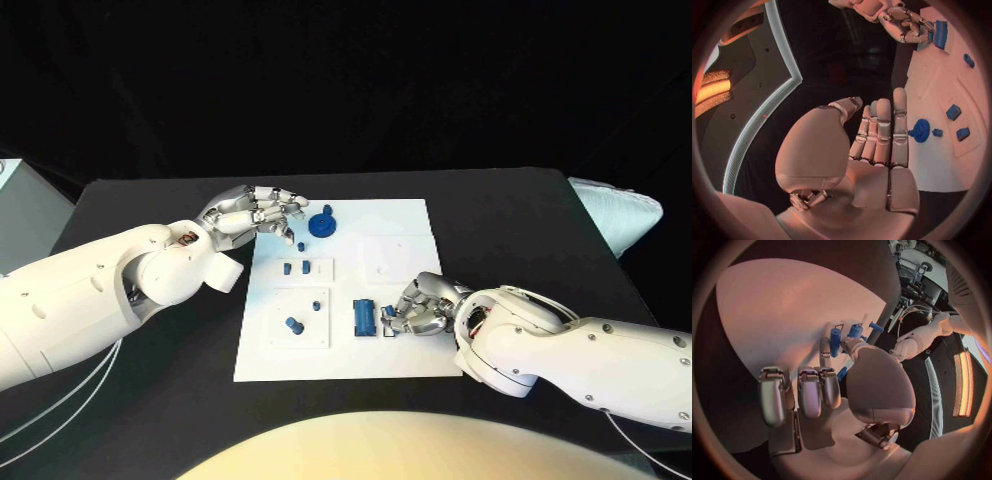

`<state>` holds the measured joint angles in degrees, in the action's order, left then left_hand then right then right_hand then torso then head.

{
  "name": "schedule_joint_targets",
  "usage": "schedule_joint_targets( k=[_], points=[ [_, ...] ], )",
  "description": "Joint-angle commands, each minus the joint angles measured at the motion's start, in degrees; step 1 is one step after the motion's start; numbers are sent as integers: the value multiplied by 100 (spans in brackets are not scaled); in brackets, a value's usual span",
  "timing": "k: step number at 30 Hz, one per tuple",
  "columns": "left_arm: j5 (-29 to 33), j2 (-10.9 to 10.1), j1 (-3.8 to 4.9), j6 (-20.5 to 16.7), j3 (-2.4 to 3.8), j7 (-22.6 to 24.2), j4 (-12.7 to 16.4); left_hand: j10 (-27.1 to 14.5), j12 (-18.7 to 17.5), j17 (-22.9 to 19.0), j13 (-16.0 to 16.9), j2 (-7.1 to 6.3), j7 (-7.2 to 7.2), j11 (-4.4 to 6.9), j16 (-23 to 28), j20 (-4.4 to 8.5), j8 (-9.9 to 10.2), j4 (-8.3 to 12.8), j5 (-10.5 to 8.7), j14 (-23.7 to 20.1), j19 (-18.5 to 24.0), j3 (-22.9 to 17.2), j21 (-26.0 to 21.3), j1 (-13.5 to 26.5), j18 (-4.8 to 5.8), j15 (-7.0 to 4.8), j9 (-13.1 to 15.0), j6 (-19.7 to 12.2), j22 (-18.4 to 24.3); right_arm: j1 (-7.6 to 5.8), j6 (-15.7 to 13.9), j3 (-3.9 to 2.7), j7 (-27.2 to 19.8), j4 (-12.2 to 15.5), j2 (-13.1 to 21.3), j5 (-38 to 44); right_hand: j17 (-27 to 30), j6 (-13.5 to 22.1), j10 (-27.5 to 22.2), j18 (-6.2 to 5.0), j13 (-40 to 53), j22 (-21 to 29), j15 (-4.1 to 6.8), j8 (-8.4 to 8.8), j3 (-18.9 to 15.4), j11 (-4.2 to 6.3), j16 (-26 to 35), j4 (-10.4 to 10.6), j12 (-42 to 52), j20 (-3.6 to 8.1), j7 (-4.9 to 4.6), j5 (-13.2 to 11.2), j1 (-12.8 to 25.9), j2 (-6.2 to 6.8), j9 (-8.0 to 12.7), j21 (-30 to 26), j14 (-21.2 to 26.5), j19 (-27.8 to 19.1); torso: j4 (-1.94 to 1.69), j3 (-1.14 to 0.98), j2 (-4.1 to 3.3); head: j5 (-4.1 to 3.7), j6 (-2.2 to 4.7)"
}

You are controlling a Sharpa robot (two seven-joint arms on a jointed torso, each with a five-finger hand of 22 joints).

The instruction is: Assemble the parts on the task board

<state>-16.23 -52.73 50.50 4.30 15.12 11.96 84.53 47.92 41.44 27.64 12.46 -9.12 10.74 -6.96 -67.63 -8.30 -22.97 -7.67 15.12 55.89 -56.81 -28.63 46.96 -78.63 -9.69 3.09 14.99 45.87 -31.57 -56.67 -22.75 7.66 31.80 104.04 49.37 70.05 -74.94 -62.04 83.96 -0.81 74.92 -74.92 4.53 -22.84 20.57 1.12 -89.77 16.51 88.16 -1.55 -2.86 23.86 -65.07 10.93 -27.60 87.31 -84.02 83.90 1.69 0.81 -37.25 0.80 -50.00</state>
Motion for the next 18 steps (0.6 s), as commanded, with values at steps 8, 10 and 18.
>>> schedule_joint_targets(
  k=[8,10,18],
  points=[
    [-26,13,-4,115,4,12,0,-34,33,8,-9,45,0,6,29,7,-33,-39,26,-28,-42,-8,-20,2,-86,-14,-6,-3,5,8,87,2,6,36,-15,152,-1506,-37,528,29,1413,-1414,46,-25,19,33,-23,6,7,46,16,18,78,0,2,12,-598,554,-4,3,-4,1,0],
    [-26,13,-4,115,4,11,-1,-34,33,8,-9,45,0,6,29,7,-33,-39,26,-28,-42,-8,-20,2,-86,-14,-6,-3,5,8,52,2,2,40,-17,155,-1506,-36,526,28,1411,-1412,46,-24,18,33,-23,5,3,46,15,16,85,3,2,6,-598,552,-4,2,-5,2,0],
    [-52,17,-6,117,4,4,-6,-34,33,8,-9,45,0,6,29,7,-33,-39,26,-28,-42,-8,-20,2,-86,-14,-6,-3,5,8,-24,2,-10,47,-17,153,-1506,-29,523,26,1409,-1410,42,-33,-46,26,-23,14,-5,48,7,-75,321,44,1,-5,-598,550,0,3,0,8,0]
  ],
)
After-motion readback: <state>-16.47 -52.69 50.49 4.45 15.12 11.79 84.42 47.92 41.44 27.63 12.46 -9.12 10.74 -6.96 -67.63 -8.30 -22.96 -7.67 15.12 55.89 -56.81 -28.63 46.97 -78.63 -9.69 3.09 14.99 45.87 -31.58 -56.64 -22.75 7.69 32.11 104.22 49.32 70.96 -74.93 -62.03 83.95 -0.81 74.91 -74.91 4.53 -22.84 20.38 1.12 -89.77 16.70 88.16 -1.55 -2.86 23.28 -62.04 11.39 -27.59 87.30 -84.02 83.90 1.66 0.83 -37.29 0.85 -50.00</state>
